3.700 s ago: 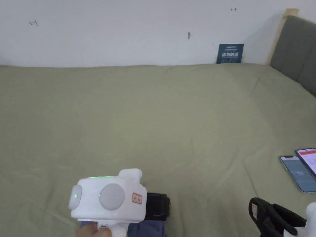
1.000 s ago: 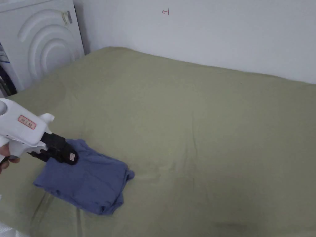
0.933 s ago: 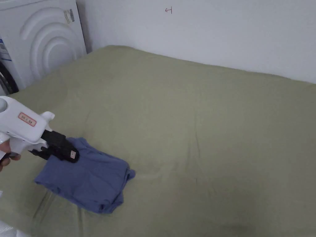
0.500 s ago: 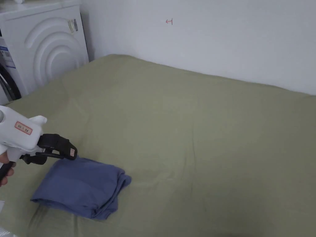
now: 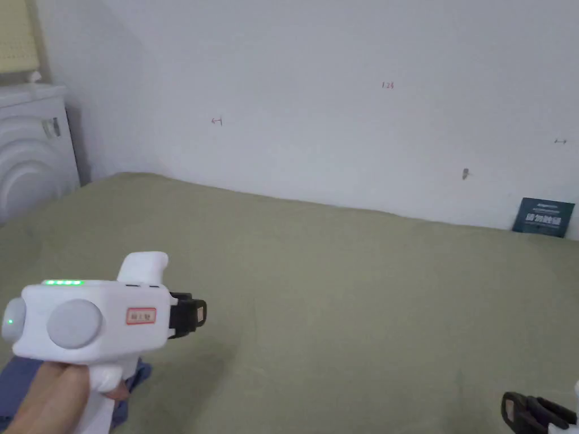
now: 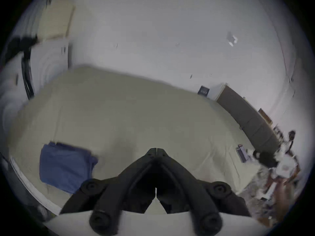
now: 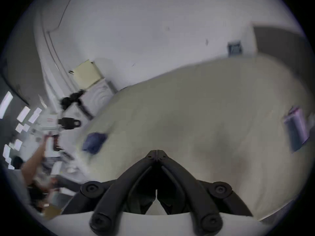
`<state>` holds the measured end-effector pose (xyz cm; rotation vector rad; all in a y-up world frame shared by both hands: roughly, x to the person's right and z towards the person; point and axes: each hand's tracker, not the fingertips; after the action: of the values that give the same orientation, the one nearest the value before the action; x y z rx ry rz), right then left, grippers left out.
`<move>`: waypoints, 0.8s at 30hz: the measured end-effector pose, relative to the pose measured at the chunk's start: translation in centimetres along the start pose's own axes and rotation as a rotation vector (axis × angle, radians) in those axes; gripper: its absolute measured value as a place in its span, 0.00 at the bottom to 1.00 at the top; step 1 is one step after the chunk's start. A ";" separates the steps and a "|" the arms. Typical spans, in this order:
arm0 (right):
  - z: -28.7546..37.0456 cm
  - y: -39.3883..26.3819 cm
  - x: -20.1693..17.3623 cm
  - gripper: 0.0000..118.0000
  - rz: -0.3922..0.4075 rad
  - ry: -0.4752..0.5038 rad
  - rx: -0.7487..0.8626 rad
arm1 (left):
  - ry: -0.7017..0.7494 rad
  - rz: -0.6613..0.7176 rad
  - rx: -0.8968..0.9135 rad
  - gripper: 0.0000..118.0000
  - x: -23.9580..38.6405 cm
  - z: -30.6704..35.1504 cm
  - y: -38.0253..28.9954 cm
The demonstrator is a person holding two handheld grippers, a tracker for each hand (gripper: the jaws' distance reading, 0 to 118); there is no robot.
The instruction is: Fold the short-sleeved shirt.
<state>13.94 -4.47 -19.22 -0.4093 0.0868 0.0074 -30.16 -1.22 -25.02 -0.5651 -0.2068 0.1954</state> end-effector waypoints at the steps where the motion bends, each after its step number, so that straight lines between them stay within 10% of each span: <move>1: 0.6 0.8 -0.6 0.00 0.051 -0.082 0.043 | 0.004 -0.047 0.060 0.00 2.3 0.6 -0.3; 7: 3.3 4.1 -2.4 0.00 0.120 -0.170 0.293 | 0.146 -0.184 0.363 0.00 11.0 1.8 -1.6; 24: 5.4 5.9 -3.1 0.00 0.090 -0.136 0.333 | 0.110 -0.228 0.373 0.01 15.1 3.5 -0.7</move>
<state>11.15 3.17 -16.37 -0.0716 -0.0277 0.1083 -16.39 3.62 -19.67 -0.1780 -0.1219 -0.0203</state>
